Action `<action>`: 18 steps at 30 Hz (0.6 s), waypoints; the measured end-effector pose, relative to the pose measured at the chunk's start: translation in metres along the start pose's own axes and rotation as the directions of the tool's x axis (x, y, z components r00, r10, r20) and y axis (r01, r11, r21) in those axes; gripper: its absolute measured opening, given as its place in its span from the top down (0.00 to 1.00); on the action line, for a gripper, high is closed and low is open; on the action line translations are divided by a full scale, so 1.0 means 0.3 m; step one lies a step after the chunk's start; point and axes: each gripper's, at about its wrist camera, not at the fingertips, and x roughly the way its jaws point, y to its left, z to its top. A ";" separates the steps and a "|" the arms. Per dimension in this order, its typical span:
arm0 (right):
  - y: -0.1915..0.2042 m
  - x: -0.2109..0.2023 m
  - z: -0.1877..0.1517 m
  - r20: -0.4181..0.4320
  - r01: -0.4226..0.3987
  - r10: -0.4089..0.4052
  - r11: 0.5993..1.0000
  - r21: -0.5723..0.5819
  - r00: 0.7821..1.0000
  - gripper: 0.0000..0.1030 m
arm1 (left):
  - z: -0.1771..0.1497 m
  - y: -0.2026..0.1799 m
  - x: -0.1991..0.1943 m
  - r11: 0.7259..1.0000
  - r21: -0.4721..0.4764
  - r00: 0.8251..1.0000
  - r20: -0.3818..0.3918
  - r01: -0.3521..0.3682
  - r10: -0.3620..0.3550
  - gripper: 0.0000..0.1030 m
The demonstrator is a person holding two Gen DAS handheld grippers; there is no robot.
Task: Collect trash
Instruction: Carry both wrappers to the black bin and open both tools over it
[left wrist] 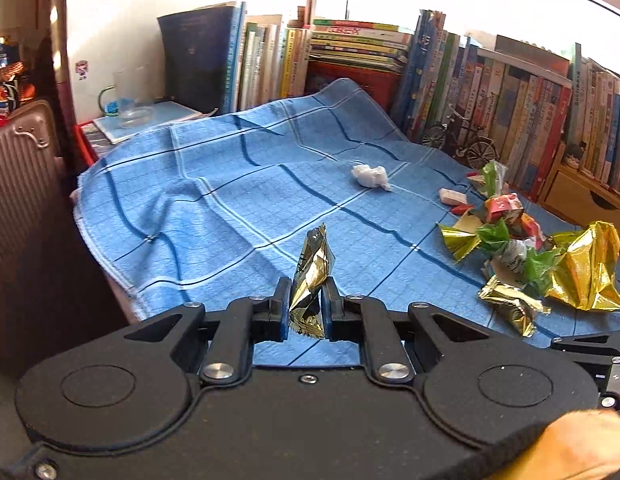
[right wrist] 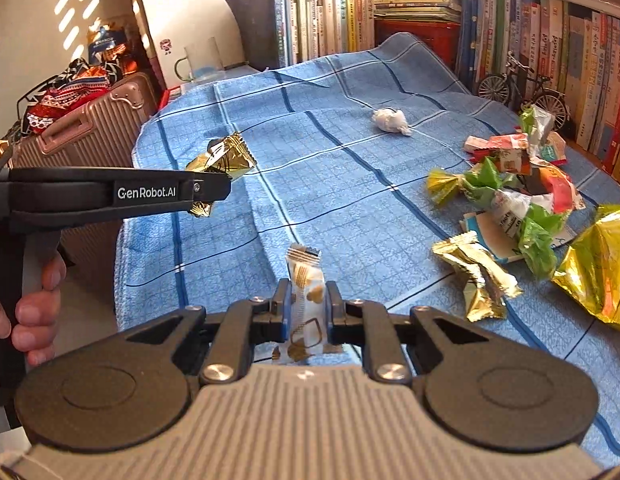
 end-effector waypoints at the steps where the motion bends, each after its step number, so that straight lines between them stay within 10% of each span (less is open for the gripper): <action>1: 0.017 -0.001 -0.001 0.002 -0.018 0.018 1.000 -0.014 1.000 0.80 | -0.008 0.023 -0.018 1.000 -0.017 1.000 0.001 -0.019 0.019 0.86; 18: 0.404 0.059 -0.018 -0.067 -0.320 0.313 0.928 -0.189 0.947 0.80 | -0.237 0.356 -0.387 0.914 -0.214 0.939 -0.079 -0.345 0.335 0.86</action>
